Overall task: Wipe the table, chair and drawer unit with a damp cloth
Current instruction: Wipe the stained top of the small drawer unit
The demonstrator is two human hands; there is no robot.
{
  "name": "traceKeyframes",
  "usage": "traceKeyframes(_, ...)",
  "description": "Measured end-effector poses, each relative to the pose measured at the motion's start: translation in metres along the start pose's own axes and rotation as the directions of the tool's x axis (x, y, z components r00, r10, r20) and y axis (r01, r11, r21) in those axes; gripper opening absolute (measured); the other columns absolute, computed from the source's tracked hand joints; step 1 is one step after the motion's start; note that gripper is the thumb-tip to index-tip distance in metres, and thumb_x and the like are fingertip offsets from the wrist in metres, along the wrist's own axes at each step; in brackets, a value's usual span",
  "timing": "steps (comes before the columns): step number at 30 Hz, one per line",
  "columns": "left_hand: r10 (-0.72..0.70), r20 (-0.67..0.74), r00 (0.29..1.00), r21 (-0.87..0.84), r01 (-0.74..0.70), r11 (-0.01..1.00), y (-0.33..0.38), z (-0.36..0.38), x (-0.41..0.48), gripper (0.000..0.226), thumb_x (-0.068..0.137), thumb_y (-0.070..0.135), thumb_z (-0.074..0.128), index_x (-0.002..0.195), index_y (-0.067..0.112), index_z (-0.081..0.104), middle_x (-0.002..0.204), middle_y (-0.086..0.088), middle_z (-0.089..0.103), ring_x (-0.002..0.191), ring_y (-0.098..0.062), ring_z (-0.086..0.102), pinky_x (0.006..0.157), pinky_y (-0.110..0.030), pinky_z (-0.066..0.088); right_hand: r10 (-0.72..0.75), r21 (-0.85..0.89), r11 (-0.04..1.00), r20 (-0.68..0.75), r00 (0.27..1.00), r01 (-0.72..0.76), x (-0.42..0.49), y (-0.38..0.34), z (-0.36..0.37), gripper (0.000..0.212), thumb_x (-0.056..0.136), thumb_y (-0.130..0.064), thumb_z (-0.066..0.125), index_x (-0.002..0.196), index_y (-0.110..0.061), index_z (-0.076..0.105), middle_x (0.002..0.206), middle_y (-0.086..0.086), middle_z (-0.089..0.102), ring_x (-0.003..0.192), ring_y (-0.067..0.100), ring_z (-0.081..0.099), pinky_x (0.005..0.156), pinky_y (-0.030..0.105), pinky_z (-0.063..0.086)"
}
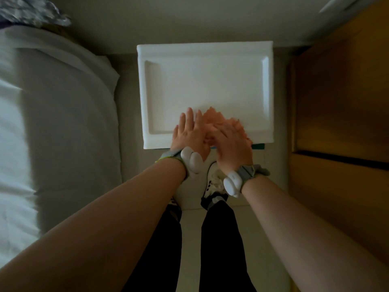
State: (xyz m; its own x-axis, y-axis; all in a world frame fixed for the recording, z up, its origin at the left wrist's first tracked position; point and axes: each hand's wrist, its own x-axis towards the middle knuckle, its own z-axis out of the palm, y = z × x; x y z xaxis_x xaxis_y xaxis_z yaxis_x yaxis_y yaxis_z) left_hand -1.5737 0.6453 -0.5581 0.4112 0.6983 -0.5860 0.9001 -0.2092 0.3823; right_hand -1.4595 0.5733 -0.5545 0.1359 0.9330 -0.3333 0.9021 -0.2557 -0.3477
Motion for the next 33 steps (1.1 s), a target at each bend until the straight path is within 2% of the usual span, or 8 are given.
traceKeyframes(5,0.056,0.027,0.998,0.131,-0.059,0.99,0.0,0.002,0.011,0.09,0.084,0.062,0.042,0.149,0.02,-0.004,0.157,-0.009,-0.011,0.144,-0.032,-0.009,0.115,-0.046,0.01,0.063,0.058,0.996,-0.004,0.998,-0.063,-0.002,0.034,-0.013,0.043,0.079,-0.002,0.056,0.117,-0.023,0.055,0.127,-0.002,0.053,0.122,0.022,0.047,0.102,0.04,0.04)
traceKeyframes(8,0.031,0.036,0.999,0.193,-0.037,0.981,0.0,0.001,0.012,0.091,0.083,0.068,0.036,0.149,0.02,-0.005,0.157,-0.01,-0.01,0.144,-0.033,-0.009,0.116,-0.046,0.01,0.086,0.107,0.991,-0.023,0.996,-0.083,-0.005,0.052,-0.021,0.039,0.08,0.0,0.053,0.114,-0.019,0.058,0.123,0.001,0.055,0.119,0.023,0.048,0.1,0.037,0.04)
traceKeyframes(12,0.006,0.046,0.999,0.281,-0.019,0.96,0.004,-0.002,0.011,0.088,0.084,0.069,0.03,0.149,0.019,-0.003,0.157,-0.01,-0.009,0.144,-0.034,-0.007,0.116,-0.046,0.012,0.112,-0.002,0.994,-0.022,0.993,-0.112,-0.002,0.074,-0.033,0.041,0.081,-0.002,0.052,0.117,-0.02,0.057,0.122,-0.001,0.053,0.125,0.026,0.04,0.104,0.04,0.034)
traceKeyframes(17,0.021,-0.087,0.996,0.234,0.0,0.972,0.013,-0.015,0.018,0.076,0.087,0.059,0.04,0.147,0.021,0.014,0.153,-0.013,0.015,0.14,-0.034,0.013,0.113,-0.049,0.018,0.419,0.433,0.863,-0.322,0.849,-0.261,0.007,0.067,-0.05,0.047,0.081,-0.013,0.051,0.127,-0.024,0.049,0.135,0.006,0.039,0.12,0.024,0.043,0.096,0.034,0.042)
traceKeyframes(20,0.039,-0.084,0.996,0.249,-0.017,0.968,0.012,-0.02,0.033,0.079,0.085,0.06,0.043,0.147,0.025,0.01,0.156,-0.01,0.003,0.143,-0.036,0.001,0.114,-0.052,0.012,0.27,0.033,0.963,-0.134,0.954,-0.268,0.01,0.067,-0.042,0.058,0.091,-0.03,0.035,0.147,-0.024,0.024,0.156,0.01,0.014,0.142,0.029,0.016,0.113,0.038,0.017)
traceKeyframes(22,0.035,-0.026,0.999,0.266,-0.027,0.964,0.006,-0.021,0.041,0.088,0.081,0.066,0.046,0.148,0.027,0.003,0.157,-0.007,-0.008,0.143,-0.036,-0.007,0.114,-0.054,0.01,0.243,-0.094,0.966,0.002,0.97,-0.242,0.013,0.072,-0.033,0.063,0.092,-0.031,0.031,0.151,-0.017,0.011,0.158,0.015,0.0,0.146,0.032,0.0,0.118,0.042,0.001)
traceKeyframes(28,0.04,0.036,0.999,0.268,-0.049,0.962,-0.005,-0.024,0.046,0.101,0.073,0.072,0.052,0.147,0.03,-0.001,0.157,-0.003,-0.012,0.143,-0.036,-0.01,0.113,-0.056,0.009,0.202,-0.191,0.961,-0.007,0.979,-0.199,0.064,0.084,-0.038,0.073,0.091,-0.03,0.041,0.151,-0.017,0.001,0.158,0.015,-0.006,0.145,0.034,-0.004,0.118,0.051,0.008)
traceKeyframes(33,0.029,0.042,0.999,0.26,-0.039,0.965,-0.003,-0.024,0.046,0.101,0.073,0.07,0.055,0.148,0.03,0.0,0.157,-0.003,-0.012,0.143,-0.035,-0.012,0.114,-0.055,0.009,0.211,-0.143,0.965,-0.066,0.975,-0.219,0.119,0.083,-0.048,0.064,0.097,-0.018,0.037,0.151,-0.017,0.003,0.158,0.014,-0.005,0.145,0.035,-0.005,0.117,0.046,-0.004)
